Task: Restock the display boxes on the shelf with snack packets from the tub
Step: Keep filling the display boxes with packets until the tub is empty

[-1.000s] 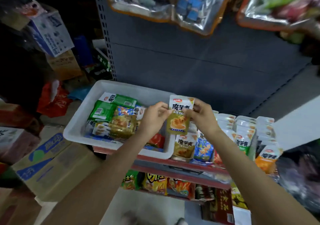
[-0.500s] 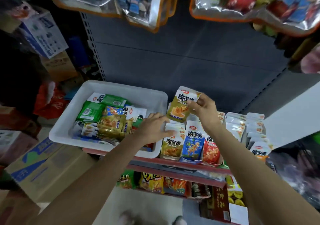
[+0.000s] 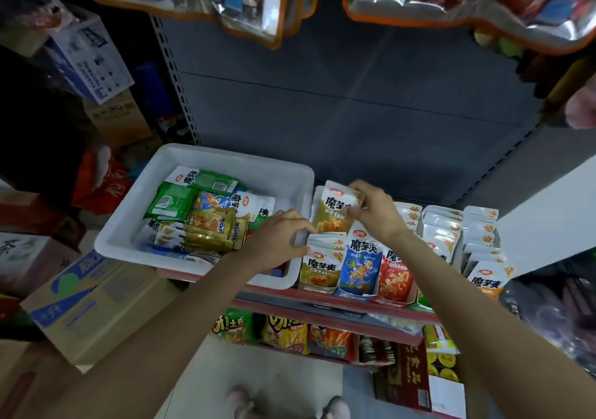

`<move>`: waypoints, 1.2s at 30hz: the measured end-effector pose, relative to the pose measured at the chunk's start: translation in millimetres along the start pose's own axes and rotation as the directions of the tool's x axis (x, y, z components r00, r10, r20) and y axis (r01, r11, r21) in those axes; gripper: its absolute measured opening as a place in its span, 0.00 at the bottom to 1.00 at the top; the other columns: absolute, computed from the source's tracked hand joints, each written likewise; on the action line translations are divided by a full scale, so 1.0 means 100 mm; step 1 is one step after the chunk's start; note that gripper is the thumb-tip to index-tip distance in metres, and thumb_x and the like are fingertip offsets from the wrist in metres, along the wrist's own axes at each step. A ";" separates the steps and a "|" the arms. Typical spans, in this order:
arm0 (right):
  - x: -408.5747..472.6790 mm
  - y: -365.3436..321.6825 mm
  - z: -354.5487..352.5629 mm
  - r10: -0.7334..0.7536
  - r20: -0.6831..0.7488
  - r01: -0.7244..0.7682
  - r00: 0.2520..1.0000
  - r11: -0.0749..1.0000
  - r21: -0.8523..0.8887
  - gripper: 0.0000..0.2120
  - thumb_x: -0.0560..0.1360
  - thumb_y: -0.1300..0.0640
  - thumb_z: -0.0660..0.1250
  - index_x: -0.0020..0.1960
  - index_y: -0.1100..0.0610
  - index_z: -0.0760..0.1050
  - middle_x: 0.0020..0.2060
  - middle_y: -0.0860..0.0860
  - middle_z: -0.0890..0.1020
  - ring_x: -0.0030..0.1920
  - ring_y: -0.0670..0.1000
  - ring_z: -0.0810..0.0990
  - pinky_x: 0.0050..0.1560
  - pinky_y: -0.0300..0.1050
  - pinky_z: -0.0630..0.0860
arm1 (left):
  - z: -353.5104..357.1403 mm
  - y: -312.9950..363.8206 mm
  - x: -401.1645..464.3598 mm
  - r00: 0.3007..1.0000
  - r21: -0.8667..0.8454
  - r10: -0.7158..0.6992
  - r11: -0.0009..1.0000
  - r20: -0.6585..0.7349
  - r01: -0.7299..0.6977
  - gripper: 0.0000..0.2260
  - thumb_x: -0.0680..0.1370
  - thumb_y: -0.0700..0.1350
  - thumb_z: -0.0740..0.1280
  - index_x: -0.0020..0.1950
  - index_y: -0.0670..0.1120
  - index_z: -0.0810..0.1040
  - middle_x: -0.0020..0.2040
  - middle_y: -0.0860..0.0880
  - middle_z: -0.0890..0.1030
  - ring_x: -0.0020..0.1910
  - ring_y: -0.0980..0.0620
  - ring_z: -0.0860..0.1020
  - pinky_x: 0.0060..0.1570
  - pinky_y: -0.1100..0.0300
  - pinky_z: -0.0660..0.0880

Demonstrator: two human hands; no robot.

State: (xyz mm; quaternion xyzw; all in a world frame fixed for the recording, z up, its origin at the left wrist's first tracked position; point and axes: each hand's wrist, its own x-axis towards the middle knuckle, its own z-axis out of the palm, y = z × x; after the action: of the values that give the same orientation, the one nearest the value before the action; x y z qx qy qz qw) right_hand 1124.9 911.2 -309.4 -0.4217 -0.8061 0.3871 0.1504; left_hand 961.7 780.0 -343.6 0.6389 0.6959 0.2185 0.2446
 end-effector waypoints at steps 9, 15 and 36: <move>0.01 0.09 0.25 -0.107 0.103 0.147 0.989 0.806 -0.574 0.13 0.78 0.63 0.60 0.58 0.57 0.78 0.54 0.56 0.77 0.55 0.58 0.77 0.51 0.51 0.76 | 0.05 0.02 0.04 0.999 0.030 -0.039 0.999 -0.019 0.040 0.17 0.76 0.46 0.68 0.65 0.48 0.74 0.61 0.51 0.76 0.61 0.52 0.71 0.59 0.58 0.67; 0.00 -0.10 0.32 -0.133 0.005 0.118 0.991 0.862 -0.493 0.14 0.79 0.60 0.58 0.60 0.57 0.77 0.57 0.56 0.76 0.57 0.56 0.75 0.55 0.50 0.75 | -0.02 -0.15 -0.09 0.994 -0.014 -0.101 0.995 -0.049 0.101 0.21 0.75 0.44 0.70 0.67 0.47 0.72 0.62 0.50 0.75 0.62 0.52 0.72 0.61 0.56 0.70; 0.32 -0.85 2.18 0.018 0.370 0.148 0.929 0.899 -0.413 0.10 0.76 0.66 0.63 0.50 0.58 0.81 0.51 0.55 0.83 0.51 0.53 0.81 0.56 0.44 0.76 | -0.72 -1.36 -0.99 0.850 0.324 -0.527 0.805 0.002 0.498 0.23 0.79 0.58 0.57 0.71 0.48 0.68 0.71 0.47 0.67 0.71 0.46 0.64 0.70 0.50 0.57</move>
State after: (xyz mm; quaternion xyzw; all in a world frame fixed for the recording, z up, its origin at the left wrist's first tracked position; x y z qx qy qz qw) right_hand 933.4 799.0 -391.4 -0.3375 -0.8994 0.2640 -0.0866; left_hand 817.2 670.0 -364.4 0.4669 0.8559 0.0023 0.2225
